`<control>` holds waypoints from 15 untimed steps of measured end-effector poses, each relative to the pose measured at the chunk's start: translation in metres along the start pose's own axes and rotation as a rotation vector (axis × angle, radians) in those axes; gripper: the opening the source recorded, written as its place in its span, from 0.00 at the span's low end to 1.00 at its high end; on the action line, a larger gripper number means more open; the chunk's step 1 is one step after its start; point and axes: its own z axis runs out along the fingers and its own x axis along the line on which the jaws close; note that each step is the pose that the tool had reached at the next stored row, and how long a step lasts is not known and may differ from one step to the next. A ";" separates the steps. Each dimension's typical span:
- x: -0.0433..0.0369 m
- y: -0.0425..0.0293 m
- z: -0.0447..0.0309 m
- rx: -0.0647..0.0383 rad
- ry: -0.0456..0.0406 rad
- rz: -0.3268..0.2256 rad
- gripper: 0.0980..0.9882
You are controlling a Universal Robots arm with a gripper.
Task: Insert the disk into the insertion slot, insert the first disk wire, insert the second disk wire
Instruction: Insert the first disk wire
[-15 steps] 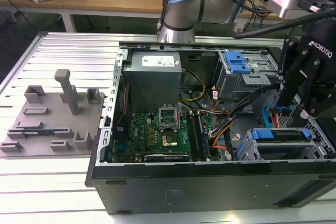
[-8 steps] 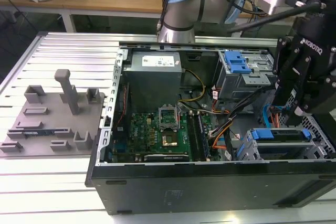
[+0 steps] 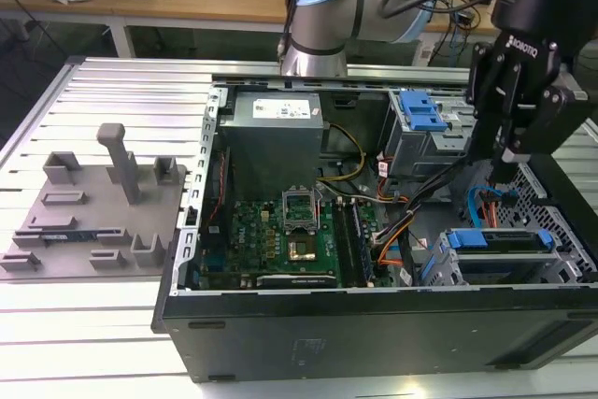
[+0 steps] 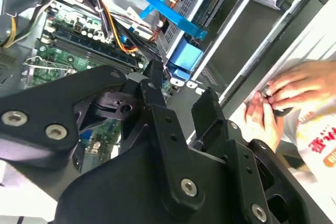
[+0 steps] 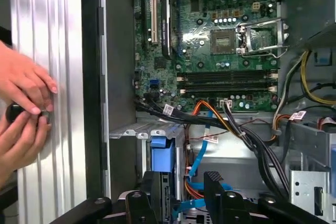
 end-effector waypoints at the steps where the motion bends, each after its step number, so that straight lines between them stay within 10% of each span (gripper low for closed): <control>1: -0.0033 0.0001 -0.0007 0.000 0.0202 0.000 0.45; 3: -0.0134 0.0003 -0.0026 0.002 0.0843 0.000 0.45; 10: -0.0330 0.0008 -0.0062 0.005 0.2195 0.000 0.35; 11: -0.0371 0.0009 -0.0068 0.006 0.2343 0.000 0.35; 15: -0.0476 -0.0023 -0.0062 0.006 0.2469 0.000 0.35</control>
